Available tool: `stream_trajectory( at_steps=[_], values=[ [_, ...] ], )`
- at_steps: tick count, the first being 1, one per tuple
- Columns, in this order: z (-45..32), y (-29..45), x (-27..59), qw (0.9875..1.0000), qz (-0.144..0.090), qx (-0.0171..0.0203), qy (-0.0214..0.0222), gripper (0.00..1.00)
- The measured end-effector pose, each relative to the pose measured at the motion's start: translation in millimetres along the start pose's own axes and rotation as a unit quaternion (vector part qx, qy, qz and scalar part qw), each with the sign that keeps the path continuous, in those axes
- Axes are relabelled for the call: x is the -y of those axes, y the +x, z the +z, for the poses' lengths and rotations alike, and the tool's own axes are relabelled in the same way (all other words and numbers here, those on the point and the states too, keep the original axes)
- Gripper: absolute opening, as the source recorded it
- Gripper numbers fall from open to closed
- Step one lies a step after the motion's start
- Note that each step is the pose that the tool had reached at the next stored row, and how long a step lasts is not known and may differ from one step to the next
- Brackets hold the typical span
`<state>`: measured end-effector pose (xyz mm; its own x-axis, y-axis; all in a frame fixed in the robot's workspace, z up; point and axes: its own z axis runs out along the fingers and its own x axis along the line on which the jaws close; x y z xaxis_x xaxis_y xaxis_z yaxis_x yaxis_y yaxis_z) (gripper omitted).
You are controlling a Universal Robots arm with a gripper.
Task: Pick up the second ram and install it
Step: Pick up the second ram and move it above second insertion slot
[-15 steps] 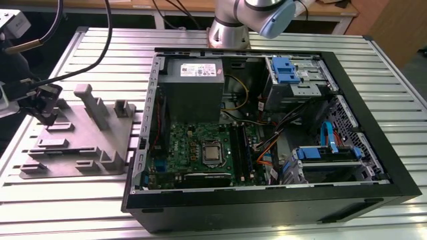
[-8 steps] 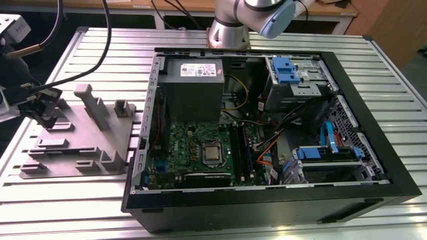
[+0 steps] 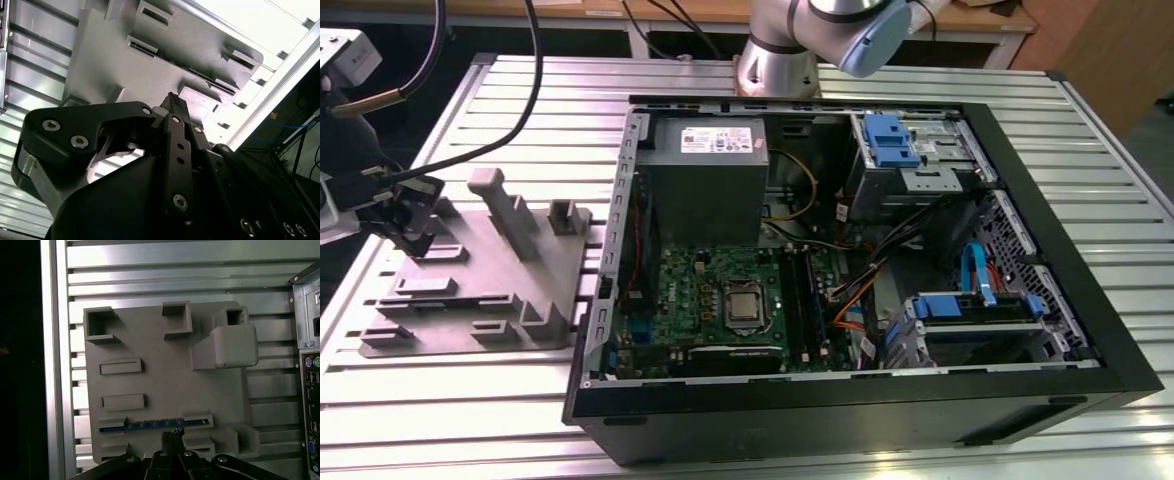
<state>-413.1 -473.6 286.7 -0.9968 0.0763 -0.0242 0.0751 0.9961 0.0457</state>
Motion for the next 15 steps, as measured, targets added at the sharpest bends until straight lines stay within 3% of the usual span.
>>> stream_trajectory(
  at_steps=[7, 11, 15],
  values=[
    [0.6, 0.0, 0.0, 1.0000, -0.005, -0.0005, -0.0001, 0.10],
    [2.9, 0.1, 0.1, 0.9994, -0.035, -0.0019, -0.0007, 0.10],
    [5.7, 0.2, 0.3, 0.9975, -0.071, -0.0036, -0.0016, 0.10]
  ],
)
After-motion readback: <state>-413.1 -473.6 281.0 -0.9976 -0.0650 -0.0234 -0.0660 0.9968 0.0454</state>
